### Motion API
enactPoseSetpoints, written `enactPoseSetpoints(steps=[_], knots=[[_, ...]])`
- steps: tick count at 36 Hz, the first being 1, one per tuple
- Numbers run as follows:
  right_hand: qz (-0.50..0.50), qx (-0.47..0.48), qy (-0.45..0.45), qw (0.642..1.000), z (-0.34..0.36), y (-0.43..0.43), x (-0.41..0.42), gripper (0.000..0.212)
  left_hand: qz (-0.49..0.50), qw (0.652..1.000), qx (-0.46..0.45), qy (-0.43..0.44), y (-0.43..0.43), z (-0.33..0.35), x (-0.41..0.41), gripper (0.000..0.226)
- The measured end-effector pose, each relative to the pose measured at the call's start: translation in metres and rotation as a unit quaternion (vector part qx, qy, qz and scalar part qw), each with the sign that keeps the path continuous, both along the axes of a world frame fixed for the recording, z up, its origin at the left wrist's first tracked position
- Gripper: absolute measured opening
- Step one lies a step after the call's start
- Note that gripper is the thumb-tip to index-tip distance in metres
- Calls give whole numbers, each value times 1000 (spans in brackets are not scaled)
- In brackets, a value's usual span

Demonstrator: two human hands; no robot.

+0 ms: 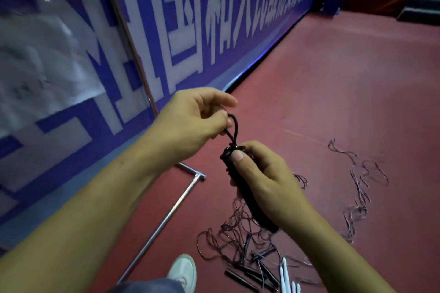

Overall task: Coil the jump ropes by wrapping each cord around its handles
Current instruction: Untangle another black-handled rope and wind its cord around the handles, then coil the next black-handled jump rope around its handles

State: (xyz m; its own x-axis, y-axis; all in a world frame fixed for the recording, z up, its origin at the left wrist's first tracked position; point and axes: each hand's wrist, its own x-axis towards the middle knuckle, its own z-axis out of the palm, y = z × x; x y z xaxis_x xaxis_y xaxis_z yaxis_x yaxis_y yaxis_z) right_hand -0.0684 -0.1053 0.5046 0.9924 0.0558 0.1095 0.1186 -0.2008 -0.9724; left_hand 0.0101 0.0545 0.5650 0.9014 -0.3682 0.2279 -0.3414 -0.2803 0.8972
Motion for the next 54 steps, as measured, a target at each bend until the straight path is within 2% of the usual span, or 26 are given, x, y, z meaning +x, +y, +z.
enactPoseSetpoints(steps=[4, 6, 12, 18, 23, 27, 30, 35, 43, 48, 51, 54], knots=[[-1, -38, -39, 999, 24, 33, 12, 13, 35, 986, 133, -97, 41, 41, 0, 25], [9, -22, -50, 998, 41, 55, 21, 15, 64, 977, 164, -121, 64, 58, 3, 21], [64, 22, -71, 995, 94, 138, 63, 26, 163, 957, 181, -158, 142, 119, 17, 21], [118, 55, -73, 989, 139, 203, 111, 42, 221, 936, 202, -183, 202, 177, 39, 21], [167, 68, -64, 981, 171, 249, 145, 34, 269, 900, 271, -211, 243, 213, 62, 25], [186, 51, -52, 980, 186, 279, 161, 40, 299, 871, 331, -206, 270, 234, 71, 28], [184, 56, -48, 980, 190, 296, 168, 41, 308, 869, 340, -188, 282, 241, 78, 25], [212, 74, -37, 974, 191, 313, 172, 30, 309, 868, 346, -175, 296, 247, 76, 25], [268, 86, -24, 959, 179, 351, 156, 32, 323, 841, 408, -145, 331, 246, 52, 18], [256, 49, -18, 965, 169, 364, 157, 34, 319, 835, 435, -114, 343, 237, 52, 18], [254, 21, -17, 967, 163, 368, 161, 37, 315, 827, 451, -115, 348, 234, 54, 3], [255, -1, -21, 967, 160, 367, 164, 34, 330, 795, 493, -124, 352, 233, 56, 13]])
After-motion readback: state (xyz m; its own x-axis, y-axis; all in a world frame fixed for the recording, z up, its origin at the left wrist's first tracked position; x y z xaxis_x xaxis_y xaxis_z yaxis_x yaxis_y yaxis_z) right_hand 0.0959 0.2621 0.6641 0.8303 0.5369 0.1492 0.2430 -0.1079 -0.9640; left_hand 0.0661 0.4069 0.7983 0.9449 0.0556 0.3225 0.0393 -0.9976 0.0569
